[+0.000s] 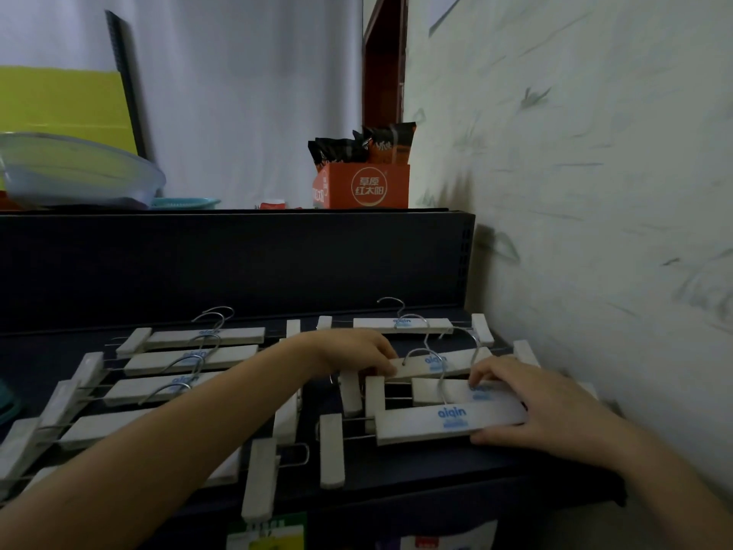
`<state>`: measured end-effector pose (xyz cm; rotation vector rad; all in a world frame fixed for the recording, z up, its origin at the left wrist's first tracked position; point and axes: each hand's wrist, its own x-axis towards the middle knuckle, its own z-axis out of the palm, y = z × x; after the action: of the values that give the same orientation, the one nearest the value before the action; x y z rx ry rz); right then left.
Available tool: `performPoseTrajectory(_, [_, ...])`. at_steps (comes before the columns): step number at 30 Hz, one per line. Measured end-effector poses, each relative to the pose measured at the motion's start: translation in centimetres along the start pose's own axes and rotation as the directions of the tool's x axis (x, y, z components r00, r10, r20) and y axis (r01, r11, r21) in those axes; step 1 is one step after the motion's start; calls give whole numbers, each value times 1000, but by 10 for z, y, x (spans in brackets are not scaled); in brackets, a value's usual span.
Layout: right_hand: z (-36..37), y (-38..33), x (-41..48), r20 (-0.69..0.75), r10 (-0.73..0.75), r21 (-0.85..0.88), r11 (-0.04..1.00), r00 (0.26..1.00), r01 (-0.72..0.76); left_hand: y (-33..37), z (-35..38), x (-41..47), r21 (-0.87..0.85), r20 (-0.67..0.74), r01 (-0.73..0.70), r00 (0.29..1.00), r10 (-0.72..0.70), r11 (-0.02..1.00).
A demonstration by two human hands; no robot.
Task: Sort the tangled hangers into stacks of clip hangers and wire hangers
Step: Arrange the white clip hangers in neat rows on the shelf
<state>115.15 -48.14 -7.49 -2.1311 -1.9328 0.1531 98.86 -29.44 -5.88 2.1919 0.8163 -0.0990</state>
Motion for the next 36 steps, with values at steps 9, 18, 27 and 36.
performPoseTrajectory(9, [6, 6, -4, -79, -44, -12, 999, 996, 43, 0, -14, 2, 24, -84, -72, 994, 73, 997])
performPoseTrajectory(18, [7, 12, 1, -87, -61, 1, 998, 994, 61, -15, -33, 9, 109, -169, -32, 984, 50, 994])
performPoseTrajectory(27, [-1, 12, 19, -72, -90, 72, 993, 993, 95, -11, -25, 19, 264, -140, -175, 966, 217, 949])
performPoseTrajectory(36, [-5, 18, 24, -65, -114, 80, 990, 991, 119, -27, -29, 23, 507, -155, -175, 945, 289, 844])
